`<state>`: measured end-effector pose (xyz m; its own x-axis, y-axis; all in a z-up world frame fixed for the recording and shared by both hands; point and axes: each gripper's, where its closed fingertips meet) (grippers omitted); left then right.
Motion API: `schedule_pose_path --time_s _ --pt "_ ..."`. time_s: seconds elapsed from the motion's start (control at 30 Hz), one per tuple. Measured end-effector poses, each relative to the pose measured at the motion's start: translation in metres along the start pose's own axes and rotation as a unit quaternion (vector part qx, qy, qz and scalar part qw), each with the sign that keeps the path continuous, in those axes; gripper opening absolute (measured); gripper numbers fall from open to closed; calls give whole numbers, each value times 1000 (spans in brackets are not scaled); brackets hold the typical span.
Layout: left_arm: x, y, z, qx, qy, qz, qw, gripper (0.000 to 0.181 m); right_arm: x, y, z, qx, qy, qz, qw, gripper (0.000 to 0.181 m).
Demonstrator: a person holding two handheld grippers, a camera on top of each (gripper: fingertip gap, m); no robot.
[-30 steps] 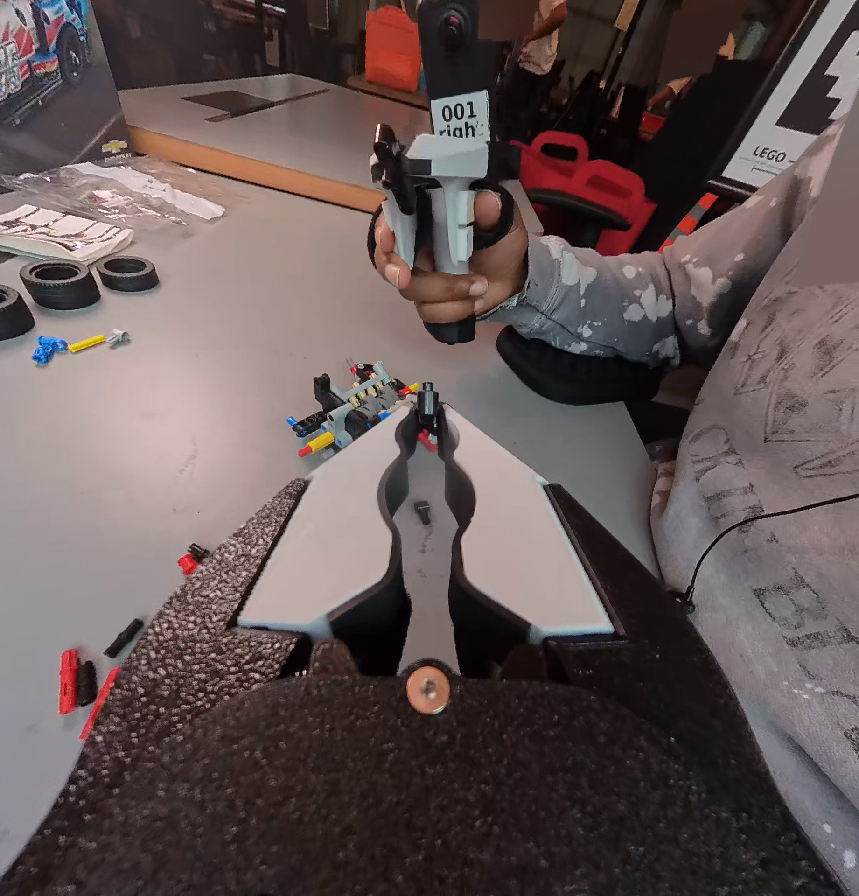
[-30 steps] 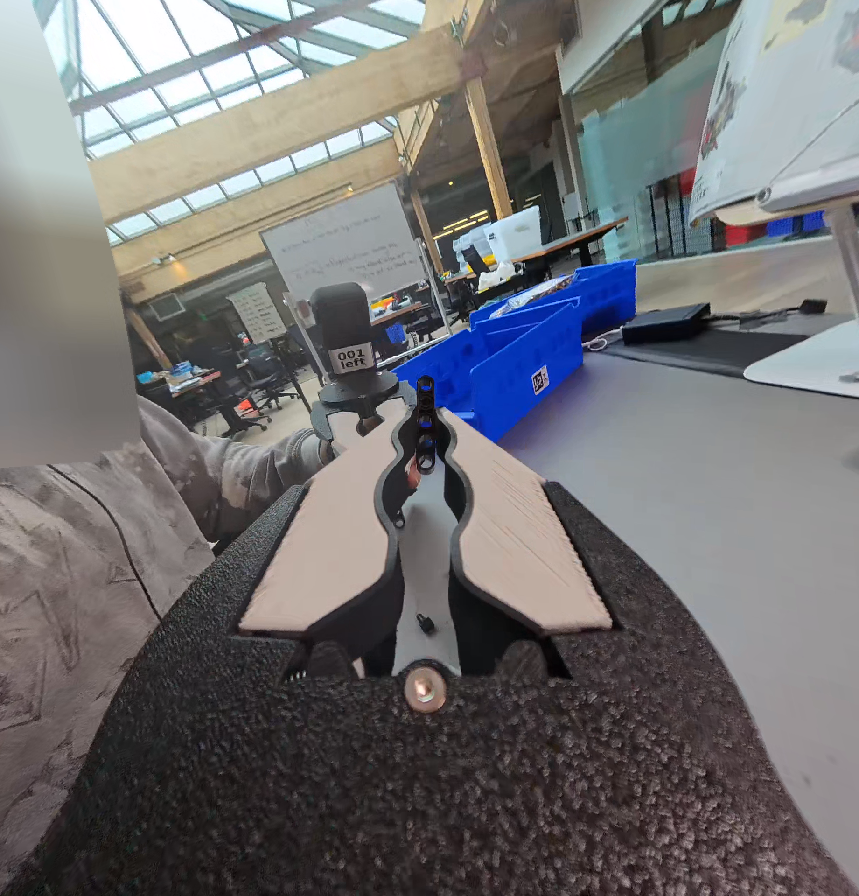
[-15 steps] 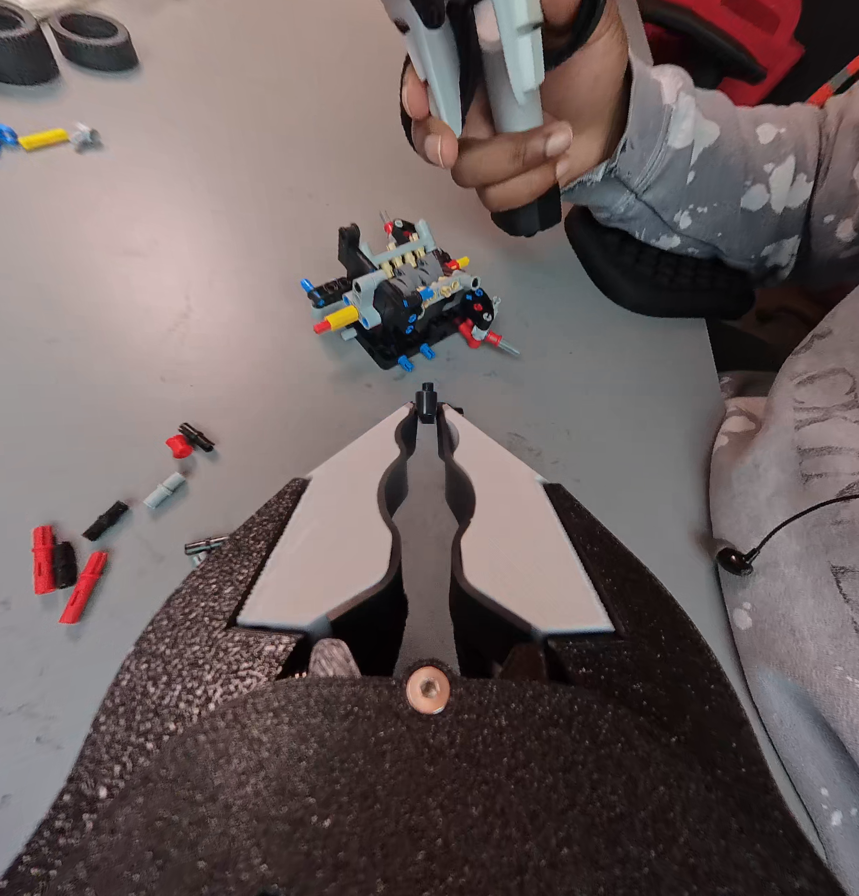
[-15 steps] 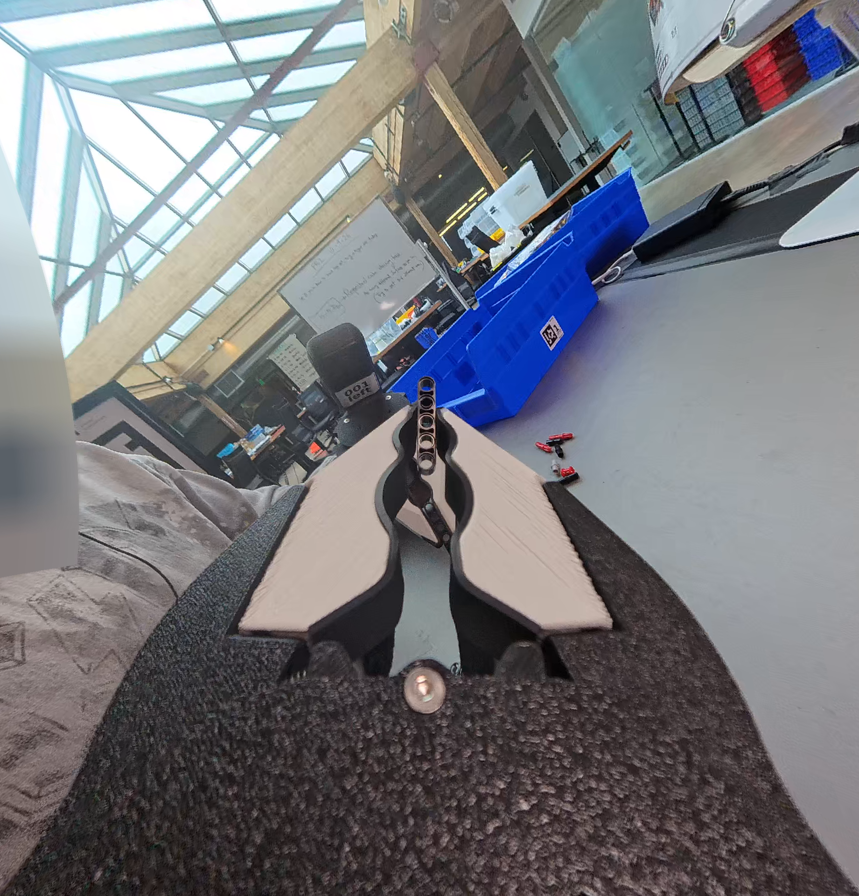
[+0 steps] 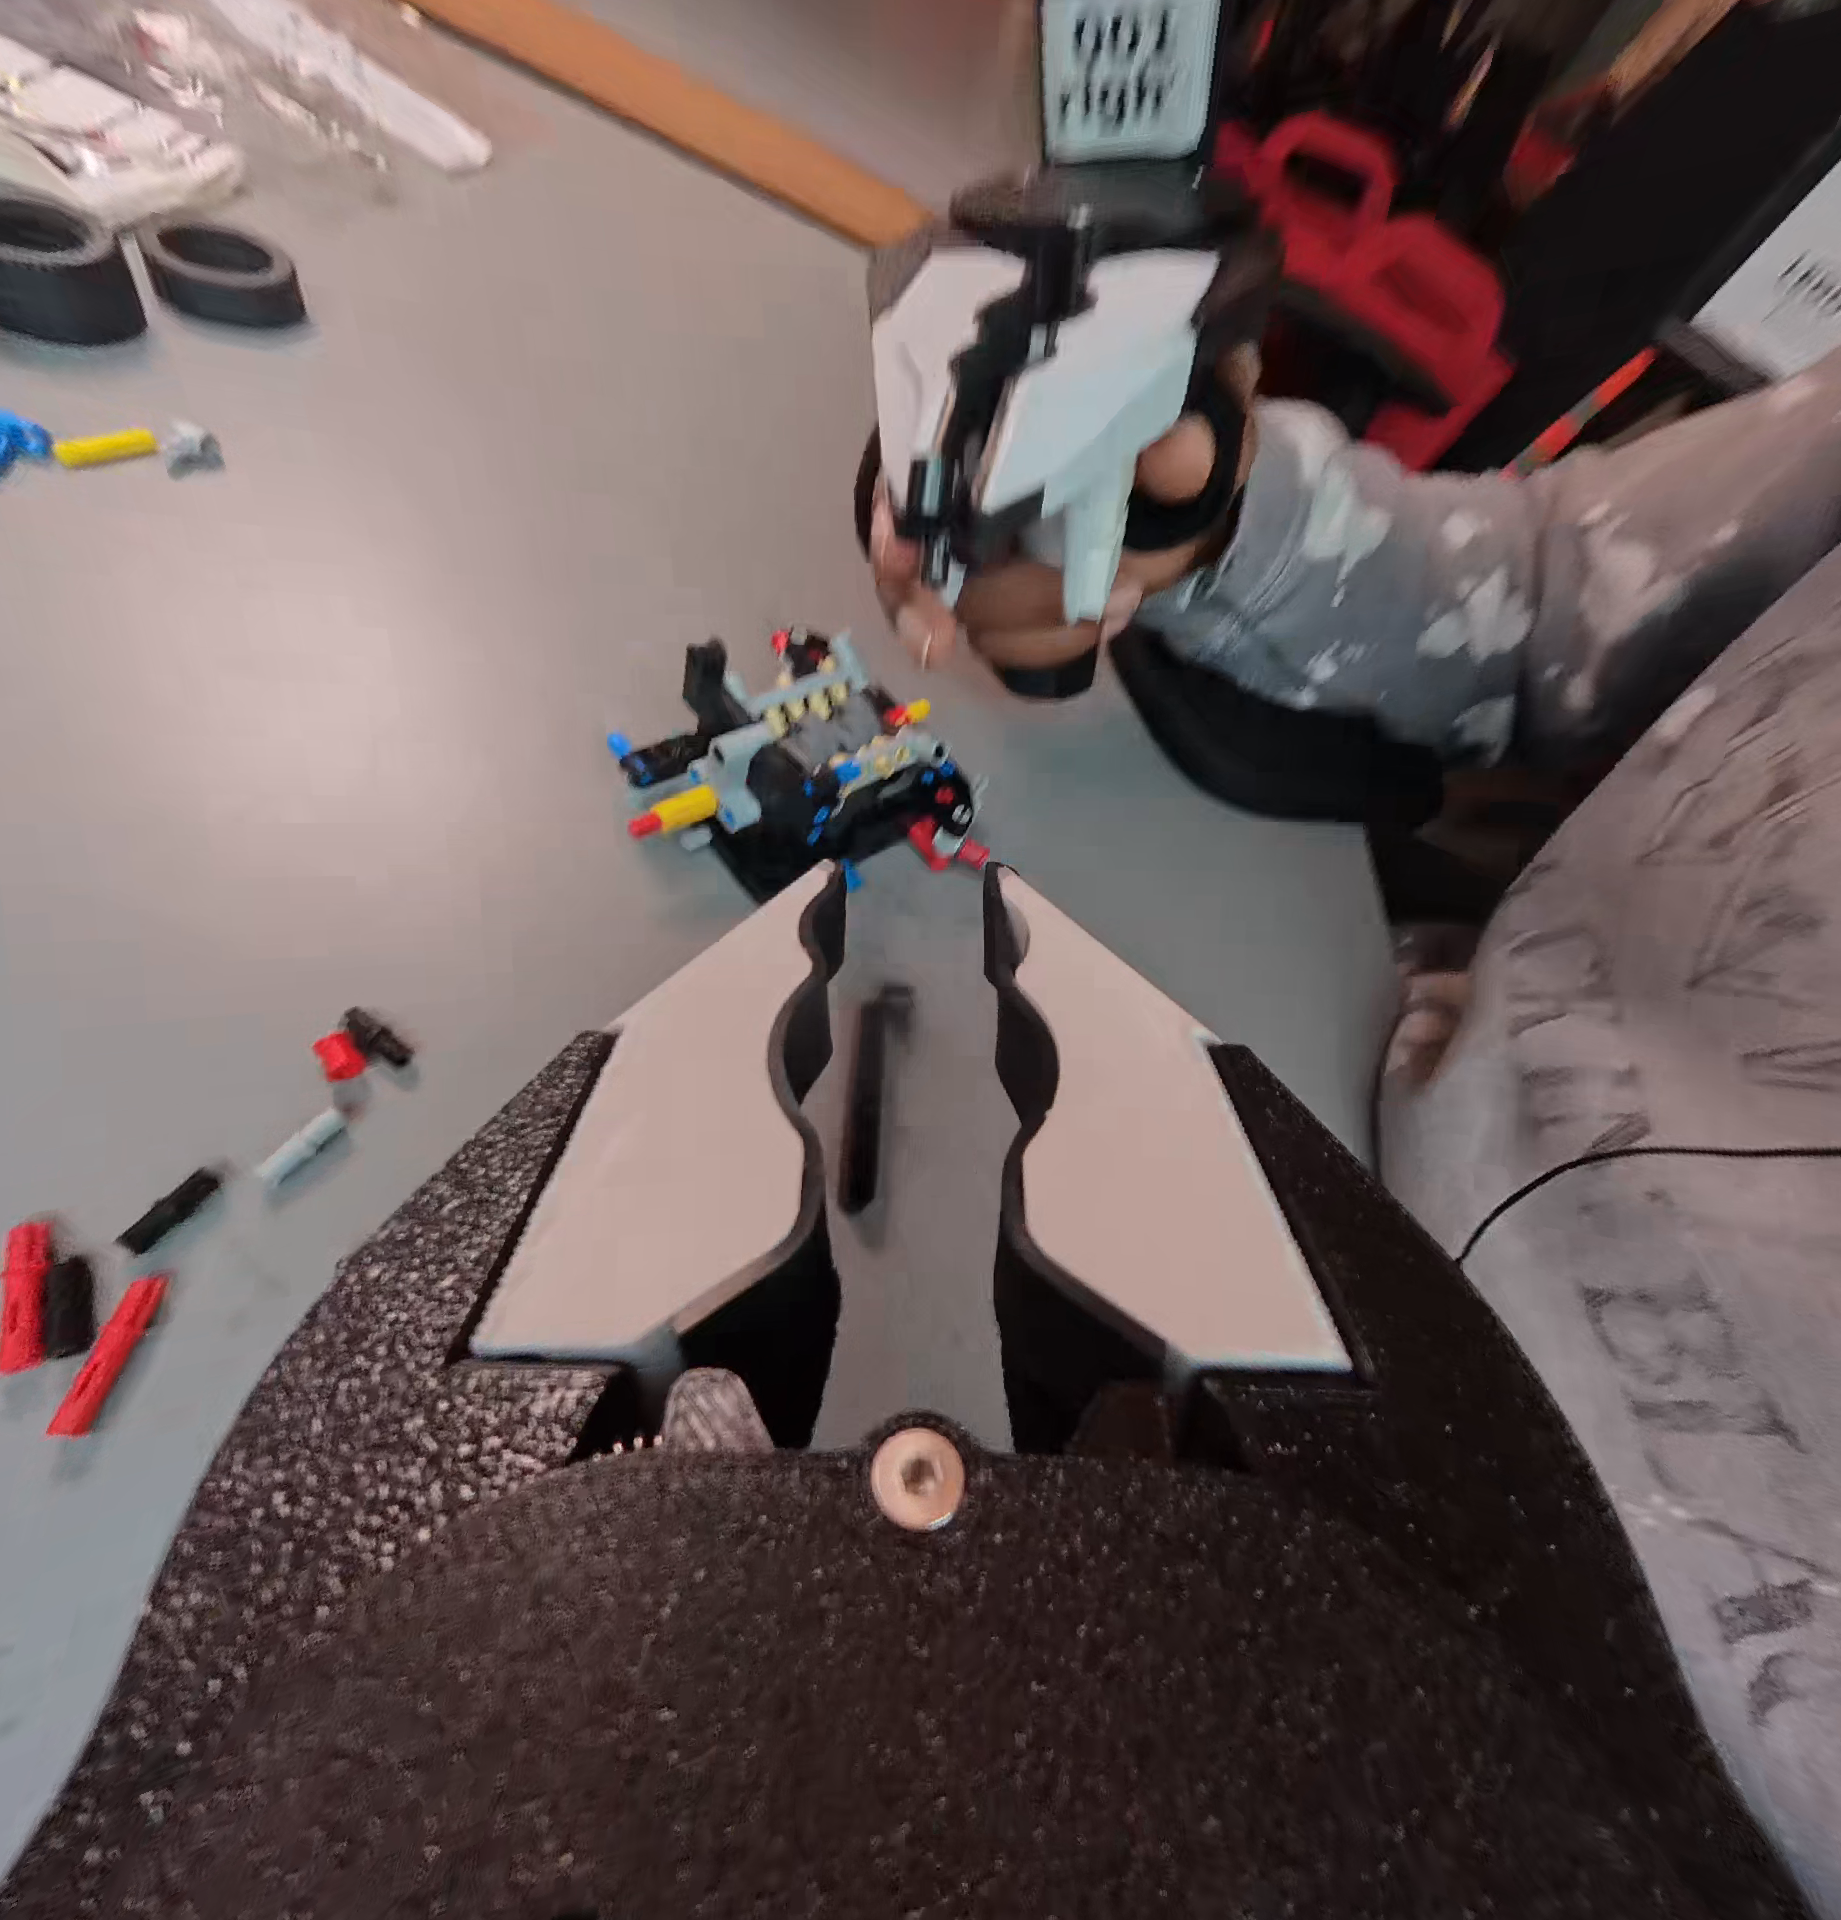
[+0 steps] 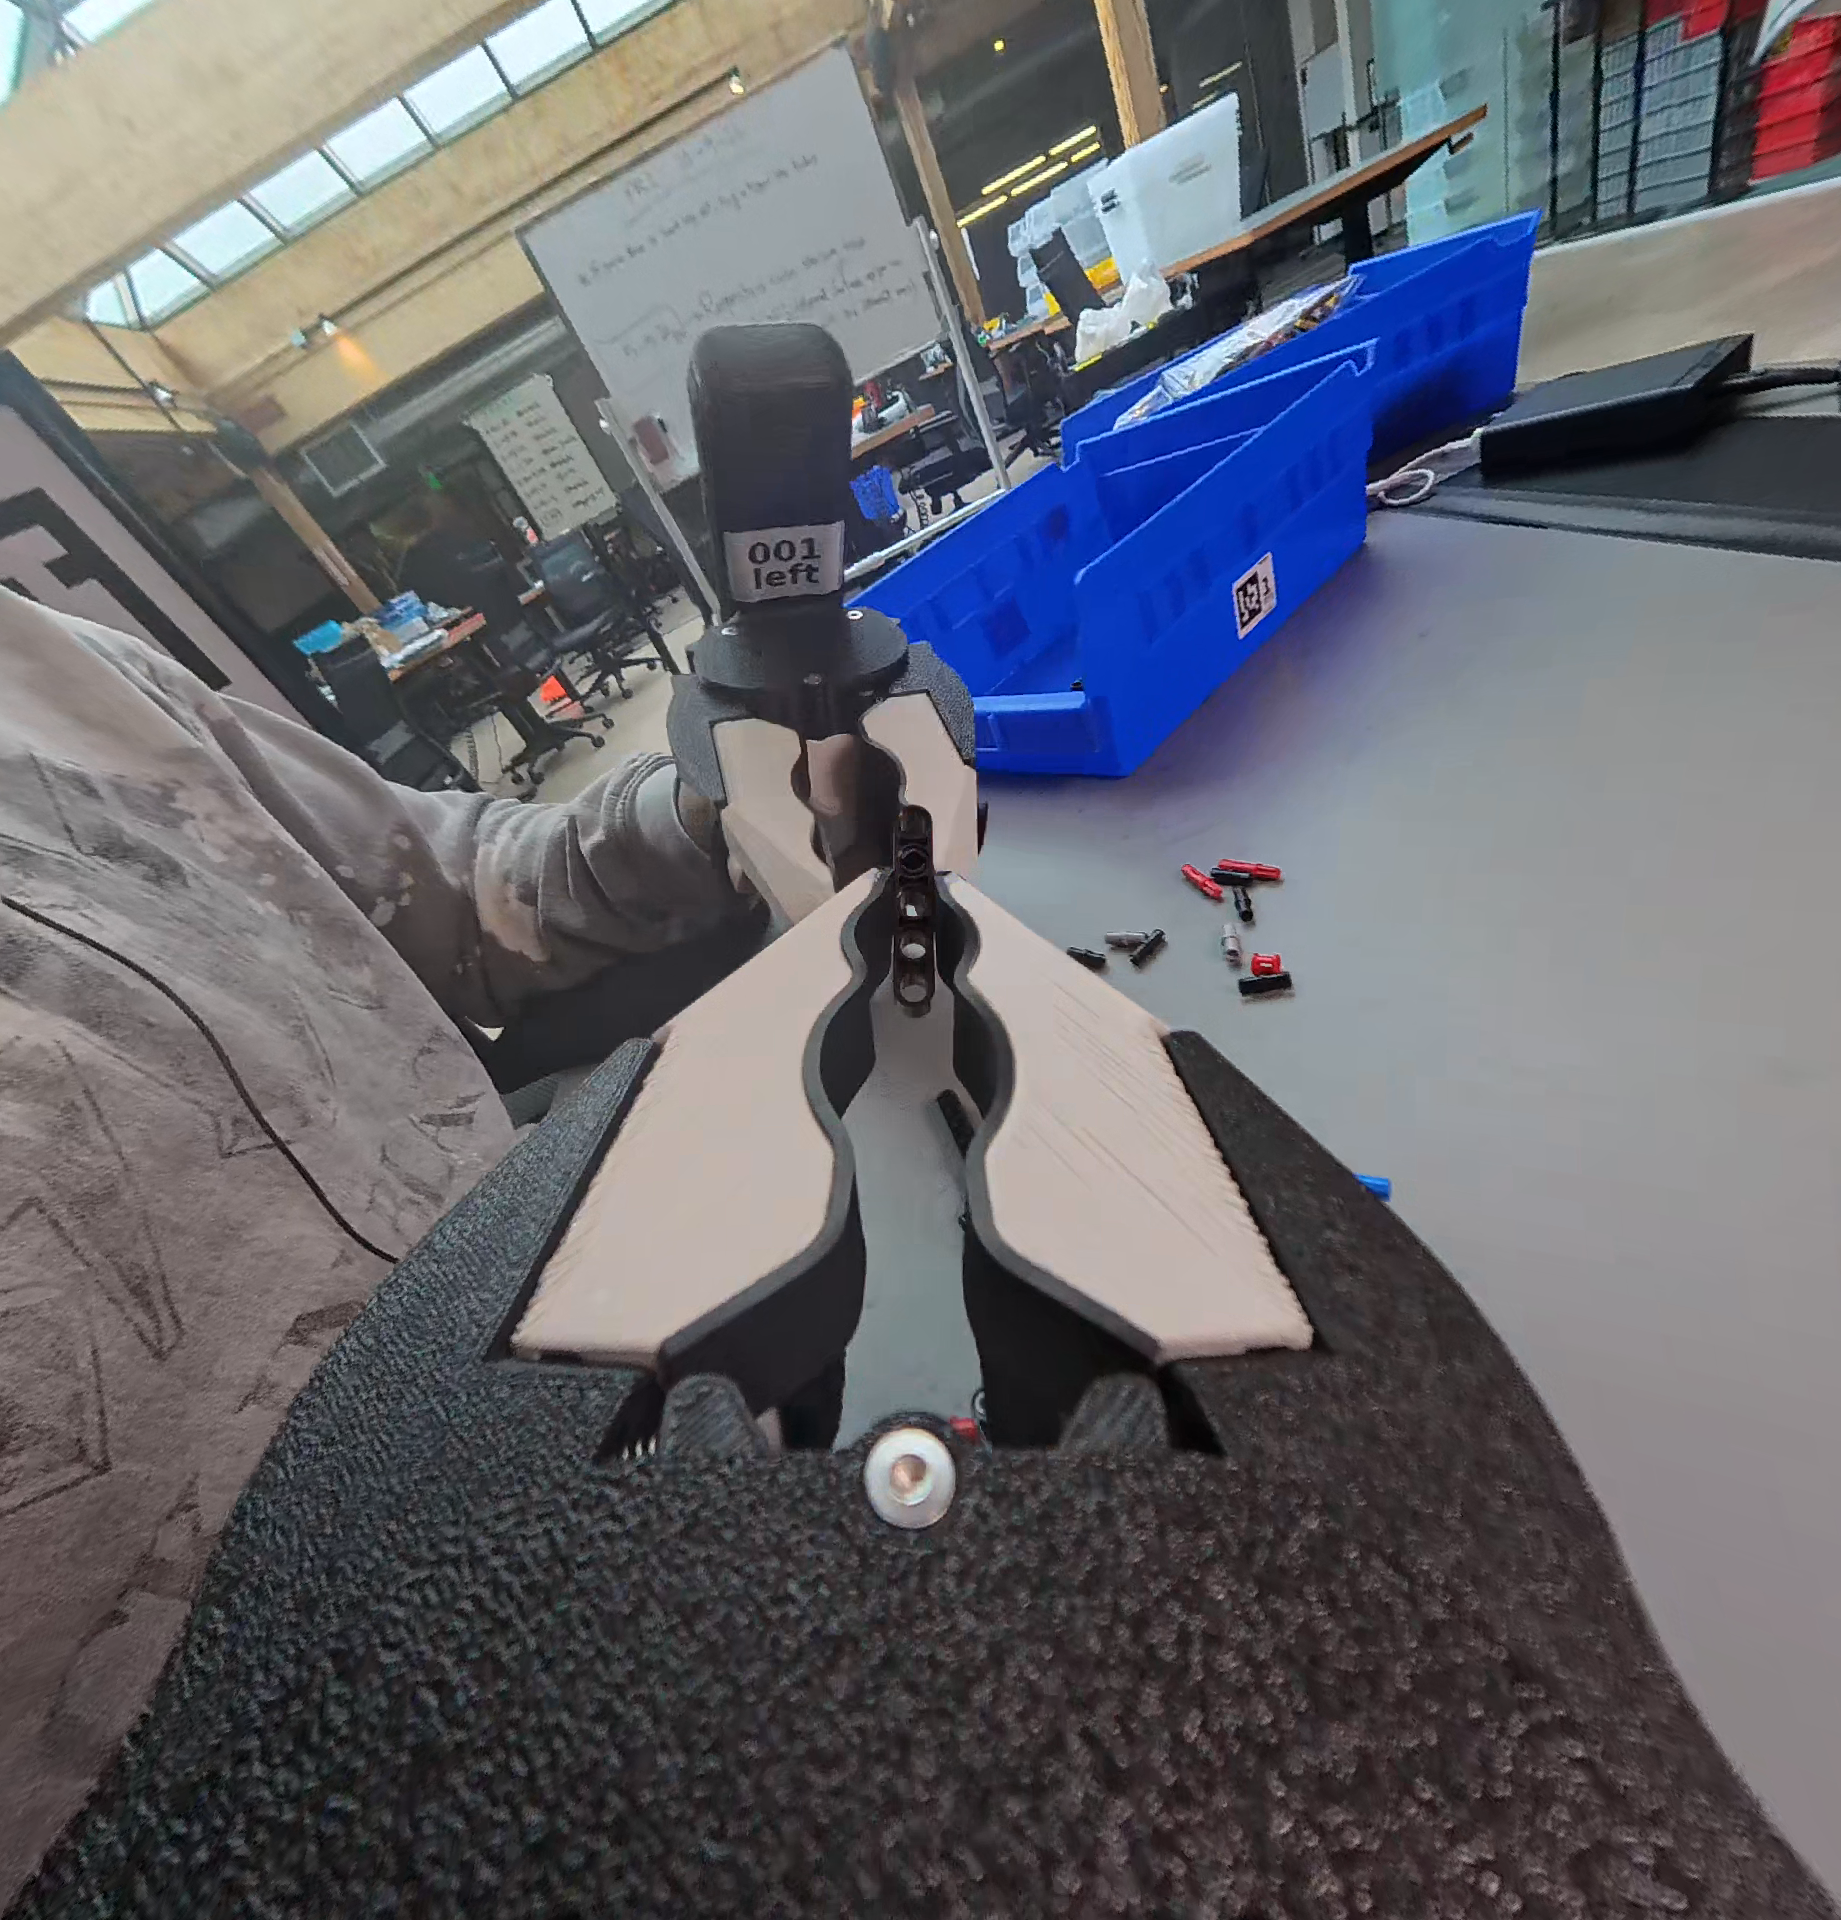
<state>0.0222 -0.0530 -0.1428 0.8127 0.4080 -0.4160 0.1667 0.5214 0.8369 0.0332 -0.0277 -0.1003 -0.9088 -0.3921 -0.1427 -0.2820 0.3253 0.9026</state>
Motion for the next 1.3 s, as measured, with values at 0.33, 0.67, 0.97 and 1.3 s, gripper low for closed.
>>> schedule_pose_path --time_s 0.33,0.67,0.97,1.3 --pt "-5 22 15 23 -3 52 998 5 23 -14 -16 -2 27 -34 999 7" --pt "18 -27 14 104 35 -83 990 4 -25 54 -4 74 43 152 985 7" --pt "-67 26 -45 107 211 18 971 4 -36 29 27 -17 -91 77 993 7" --pt "-238 12 -123 -14 495 64 867 4 -27 23 29 -1 -86 69 994 7"
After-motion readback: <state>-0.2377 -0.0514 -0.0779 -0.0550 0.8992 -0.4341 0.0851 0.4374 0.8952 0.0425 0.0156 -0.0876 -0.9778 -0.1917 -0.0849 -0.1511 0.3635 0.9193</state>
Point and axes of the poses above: each gripper's, where its closed fingertips meet, x out along the fingers, y out of its top, z = x × y across the jaws, and after that the axes turned 6 degrees about -z, right-handed
